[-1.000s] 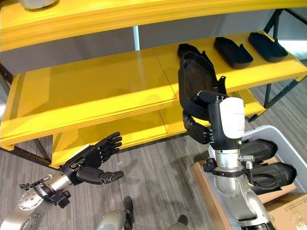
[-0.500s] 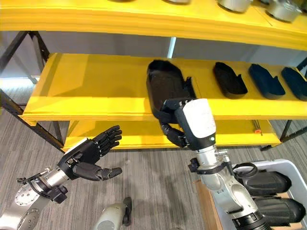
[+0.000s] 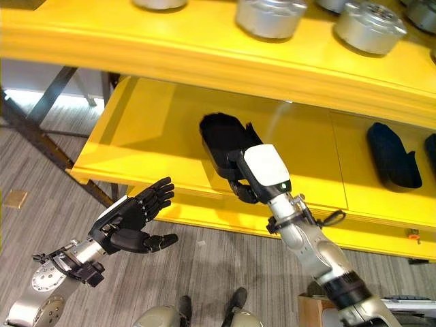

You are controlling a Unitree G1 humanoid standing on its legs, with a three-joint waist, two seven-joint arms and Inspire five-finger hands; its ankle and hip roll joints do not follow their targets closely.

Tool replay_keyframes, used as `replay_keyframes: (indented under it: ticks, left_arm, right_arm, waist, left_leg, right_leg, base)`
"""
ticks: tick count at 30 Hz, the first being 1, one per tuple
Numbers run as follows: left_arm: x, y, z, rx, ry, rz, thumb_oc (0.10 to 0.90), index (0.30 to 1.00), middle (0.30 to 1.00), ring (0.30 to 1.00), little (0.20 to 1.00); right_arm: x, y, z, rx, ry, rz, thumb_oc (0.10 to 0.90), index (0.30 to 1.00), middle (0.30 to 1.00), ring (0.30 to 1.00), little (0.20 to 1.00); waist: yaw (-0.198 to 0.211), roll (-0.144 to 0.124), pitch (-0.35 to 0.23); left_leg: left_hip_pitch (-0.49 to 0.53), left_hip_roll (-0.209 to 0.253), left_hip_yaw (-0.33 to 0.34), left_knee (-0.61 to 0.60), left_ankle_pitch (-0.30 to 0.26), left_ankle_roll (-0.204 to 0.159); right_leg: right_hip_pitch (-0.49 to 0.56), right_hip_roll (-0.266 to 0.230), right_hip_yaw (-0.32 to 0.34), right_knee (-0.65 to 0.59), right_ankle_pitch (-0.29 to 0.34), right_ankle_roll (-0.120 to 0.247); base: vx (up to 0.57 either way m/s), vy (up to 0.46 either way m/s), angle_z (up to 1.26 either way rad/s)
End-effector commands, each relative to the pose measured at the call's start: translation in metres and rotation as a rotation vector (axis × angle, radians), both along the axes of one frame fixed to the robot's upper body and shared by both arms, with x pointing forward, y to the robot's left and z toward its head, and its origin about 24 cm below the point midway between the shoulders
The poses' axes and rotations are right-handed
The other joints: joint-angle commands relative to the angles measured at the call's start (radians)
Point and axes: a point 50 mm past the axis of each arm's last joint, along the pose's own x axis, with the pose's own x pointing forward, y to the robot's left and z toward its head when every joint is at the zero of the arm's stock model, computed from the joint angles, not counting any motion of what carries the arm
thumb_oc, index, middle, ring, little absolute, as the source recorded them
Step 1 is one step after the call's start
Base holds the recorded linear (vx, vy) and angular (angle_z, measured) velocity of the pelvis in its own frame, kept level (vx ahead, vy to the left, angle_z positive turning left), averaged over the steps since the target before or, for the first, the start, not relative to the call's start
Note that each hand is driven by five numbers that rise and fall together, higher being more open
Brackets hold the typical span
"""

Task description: Move parts from the plastic box to the shelf.

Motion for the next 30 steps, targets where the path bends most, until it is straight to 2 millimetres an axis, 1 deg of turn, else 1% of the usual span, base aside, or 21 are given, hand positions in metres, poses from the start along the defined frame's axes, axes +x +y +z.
replay_keyframes:
  ticks: [1,2,3,4,8,9,10,11,14,17,19,20,24,25,28,29,30]
  left_arm:
    - [0.001,-0.02,0.032,-0.097,-0.174,-0.131,0.9,1.0,1.0,1.0,1.0]
    - [0.001,-0.021,0.032,-0.095,-0.166,-0.154,0.9,1.0,1.0,1.0,1.0]
    - [0.002,-0.021,0.032,-0.095,-0.165,-0.162,0.9,1.0,1.0,1.0,1.0]
    - [0.005,-0.024,0.033,-0.092,-0.163,-0.183,0.9,1.0,1.0,1.0,1.0]
    - [0.006,-0.024,0.033,-0.093,-0.164,-0.183,0.9,1.0,1.0,1.0,1.0]
    - [0.007,-0.025,0.033,-0.091,-0.164,-0.187,0.9,1.0,1.0,1.0,1.0]
    - [0.013,-0.03,0.039,-0.096,-0.17,-0.2,0.9,1.0,1.0,1.0,1.0]
    - [0.021,-0.033,0.044,-0.095,-0.188,-0.202,0.9,1.0,1.0,1.0,1.0]
    - [0.023,-0.037,0.047,-0.101,-0.203,-0.198,0.9,1.0,1.0,1.0,1.0]
    - [0.027,-0.039,0.048,-0.096,-0.2,-0.189,0.9,1.0,1.0,1.0,1.0]
    - [0.028,-0.039,0.049,-0.091,-0.203,-0.189,0.9,1.0,1.0,1.0,1.0]
    - [0.031,-0.04,0.052,-0.09,-0.212,-0.196,0.9,1.0,1.0,1.0,1.0]
    - [0.035,-0.044,0.06,-0.08,-0.244,-0.218,0.9,1.0,1.0,1.0,1.0]
    - [0.04,-0.046,0.07,-0.08,-0.281,-0.23,0.9,1.0,1.0,1.0,1.0]
    - [0.044,-0.047,0.074,-0.084,-0.291,-0.232,0.9,1.0,1.0,1.0,1.0]
    - [0.047,-0.048,0.081,-0.088,-0.303,-0.238,0.9,1.0,1.0,1.0,1.0]
    - [0.048,-0.048,0.083,-0.086,-0.305,-0.239,0.9,1.0,1.0,1.0,1.0]
  right_arm:
    - [0.013,-0.007,0.065,0.098,-0.285,-0.039,0.4,0.3,0.3,0.3,0.3]
    - [0.019,-0.016,0.067,0.101,-0.292,-0.107,0.4,0.3,0.3,0.3,0.3]
    - [0.02,-0.019,0.069,0.1,-0.297,-0.123,0.4,0.3,0.3,0.3,0.3]
    - [0.026,-0.028,0.073,0.088,-0.307,-0.194,0.4,0.3,0.3,0.3,0.3]
    - [0.027,-0.028,0.073,0.087,-0.308,-0.194,0.4,0.3,0.3,0.3,0.3]
    - [0.03,-0.034,0.073,0.088,-0.312,-0.227,0.4,0.3,0.3,0.3,0.3]
    - [0.038,-0.057,0.082,0.104,-0.323,-0.35,0.4,0.3,0.3,0.3,0.3]
    - [0.042,-0.077,0.086,0.122,-0.325,-0.456,0.4,0.3,0.3,0.3,0.3]
    - [0.044,-0.08,0.084,0.126,-0.31,-0.472,0.4,0.3,0.3,0.3,0.3]
    - [0.048,-0.087,0.069,0.155,-0.254,-0.547,0.4,0.3,0.3,0.3,0.3]
    - [0.05,-0.09,0.068,0.176,-0.255,-0.564,0.4,0.3,0.3,0.3,0.3]
    - [0.053,-0.094,0.073,0.193,-0.271,-0.593,0.4,0.3,0.3,0.3,0.3]
    - [0.06,-0.103,0.096,0.215,-0.325,-0.638,0.4,0.3,0.3,0.3,0.3]
    - [0.065,-0.102,0.122,0.204,-0.383,-0.635,0.4,0.3,0.3,0.3,0.3]
    - [0.067,-0.101,0.133,0.193,-0.402,-0.641,0.4,0.3,0.3,0.3,0.3]
    - [0.07,-0.101,0.147,0.199,-0.418,-0.656,0.4,0.3,0.3,0.3,0.3]
    - [0.07,-0.101,0.151,0.202,-0.421,-0.663,0.4,0.3,0.3,0.3,0.3]
  waist:
    - [0.009,0.017,-0.075]
    - [0.003,0.026,-0.072]
    - [0.0,0.028,-0.072]
    - [-0.005,0.04,-0.06]
    - [-0.006,0.04,-0.061]
    - [-0.008,0.045,-0.053]
    - [-0.02,0.065,-0.017]
    - [-0.027,0.079,0.018]
    - [-0.032,0.084,0.038]
    - [-0.035,0.085,0.053]
    - [-0.032,0.088,0.064]
    - [-0.025,0.092,0.088]
    - [-0.014,0.1,0.132]
    - [-0.011,0.105,0.166]
    - [-0.011,0.106,0.182]
    - [-0.009,0.104,0.203]
    - [-0.008,0.103,0.209]
  left_leg:
    - [0.112,0.115,-0.027,-0.103,0.067,-0.054]
    - [0.113,0.133,0.008,-0.111,0.083,-0.065]
    - [0.111,0.137,0.016,-0.113,0.086,-0.067]
    - [0.095,0.143,0.025,-0.108,0.093,-0.073]
    - [0.091,0.143,0.024,-0.106,0.093,-0.072]
    - [0.088,0.143,0.024,-0.104,0.093,-0.072]
    - [0.073,0.14,0.024,-0.092,0.086,-0.069]
    - [0.043,0.13,0.028,-0.063,0.07,-0.059]
    - [0.026,0.122,0.028,-0.043,0.061,-0.052]
    - [0.012,0.112,0.026,-0.019,0.052,-0.042]
    - [-0.001,0.11,0.022,-0.004,0.046,-0.039]
    - [-0.027,0.105,0.011,0.024,0.036,-0.035]
    - [-0.107,0.101,-0.008,0.09,0.023,-0.031]
    - [-0.175,0.094,-0.019,0.147,0.013,-0.029]
    - [-0.21,0.091,-0.025,0.182,0.004,-0.027]
    - [-0.255,0.091,-0.032,0.23,-0.007,-0.025]
    - [-0.267,0.091,-0.036,0.245,-0.012,-0.025]
  right_leg:
    - [-0.072,-0.019,-0.016,0.117,-0.116,0.075]
    - [-0.075,-0.022,-0.038,0.126,-0.12,0.071]
    - [-0.078,-0.022,-0.044,0.129,-0.122,0.069]
    - [-0.1,-0.029,-0.051,0.151,-0.124,0.069]
    - [-0.104,-0.03,-0.051,0.155,-0.125,0.069]
    - [-0.113,-0.033,-0.05,0.162,-0.124,0.07]
    - [-0.15,-0.049,-0.039,0.202,-0.129,0.076]
    - [-0.185,-0.068,-0.031,0.237,-0.139,0.078]
    - [-0.194,-0.073,-0.027,0.249,-0.144,0.078]
    - [-0.197,-0.072,-0.016,0.257,-0.146,0.075]
    - [-0.204,-0.07,-0.008,0.261,-0.147,0.075]
    - [-0.225,-0.075,0.001,0.286,-0.158,0.076]
    - [-0.279,-0.073,0.02,0.326,-0.175,0.068]
    - [-0.333,-0.069,0.041,0.352,-0.183,0.063]
    - [-0.363,-0.067,0.054,0.374,-0.189,0.059]
    - [-0.393,-0.061,0.066,0.396,-0.198,0.052]
    - [-0.401,-0.06,0.07,0.405,-0.201,0.05]
  base:
    - [0.11,-0.131,0.25]
    - [0.08,-0.092,0.19]
    - [0.06,-0.069,0.17]
    - [0.02,-0.03,0.24]
    - [0.0,-0.008,0.03]
    - [0.0,-0.029,-0.09]
    - [-0.08,-0.016,-0.07]
    - [-0.11,0.0,0.05]
    - [-0.09,0.016,0.06]
    - [-0.03,0.003,-0.17]
    - [-0.09,-0.041,-0.07]
    - [-0.18,-0.081,-0.03]
    - [-0.21,-0.086,-0.06]
    - [-0.29,-0.089,-0.13]
    - [-0.17,-0.072,-0.17]
    - [-0.16,-0.109,-0.1]
    - [-0.16,-0.147,-0.11]
